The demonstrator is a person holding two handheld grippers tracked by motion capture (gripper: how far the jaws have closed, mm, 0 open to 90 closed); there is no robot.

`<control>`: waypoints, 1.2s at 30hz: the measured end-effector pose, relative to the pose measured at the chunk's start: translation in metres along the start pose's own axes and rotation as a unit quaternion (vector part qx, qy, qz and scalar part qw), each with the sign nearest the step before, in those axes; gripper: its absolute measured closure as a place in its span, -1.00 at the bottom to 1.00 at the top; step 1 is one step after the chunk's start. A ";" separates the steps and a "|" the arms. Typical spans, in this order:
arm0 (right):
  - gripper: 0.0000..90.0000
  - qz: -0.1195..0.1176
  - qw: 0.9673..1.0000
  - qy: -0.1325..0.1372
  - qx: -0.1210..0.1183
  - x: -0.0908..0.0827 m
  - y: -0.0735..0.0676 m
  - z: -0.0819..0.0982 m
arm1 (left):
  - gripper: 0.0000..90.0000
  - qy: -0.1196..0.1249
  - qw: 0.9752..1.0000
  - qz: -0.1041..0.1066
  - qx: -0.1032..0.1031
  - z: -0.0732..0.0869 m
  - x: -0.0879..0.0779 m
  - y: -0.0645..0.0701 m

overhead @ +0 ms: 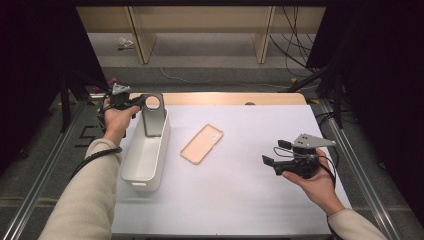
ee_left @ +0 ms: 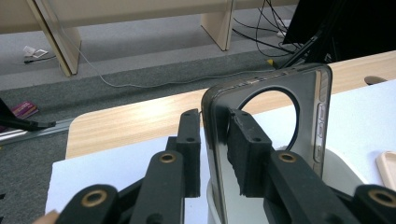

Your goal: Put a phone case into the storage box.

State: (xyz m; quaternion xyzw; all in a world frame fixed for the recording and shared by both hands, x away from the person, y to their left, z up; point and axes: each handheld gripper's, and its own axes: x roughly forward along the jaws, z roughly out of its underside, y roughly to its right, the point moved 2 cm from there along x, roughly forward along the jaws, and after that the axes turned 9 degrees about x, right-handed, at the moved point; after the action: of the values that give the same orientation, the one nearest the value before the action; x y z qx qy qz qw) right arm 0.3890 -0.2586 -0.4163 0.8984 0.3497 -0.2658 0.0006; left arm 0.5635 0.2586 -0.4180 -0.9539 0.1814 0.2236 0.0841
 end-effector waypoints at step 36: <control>-0.63 0.000 1.000 -0.002 0.000 0.001 -0.001 0.000 | -0.95 -0.018 1.000 0.002 0.008 -0.006 -0.055 0.022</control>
State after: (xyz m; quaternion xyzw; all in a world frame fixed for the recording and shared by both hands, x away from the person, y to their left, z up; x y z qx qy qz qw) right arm 0.3888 -0.2571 -0.4167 0.8979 0.3496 -0.2674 0.0017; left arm 0.5113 0.2536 -0.3887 -0.9487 0.1832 0.2394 0.0950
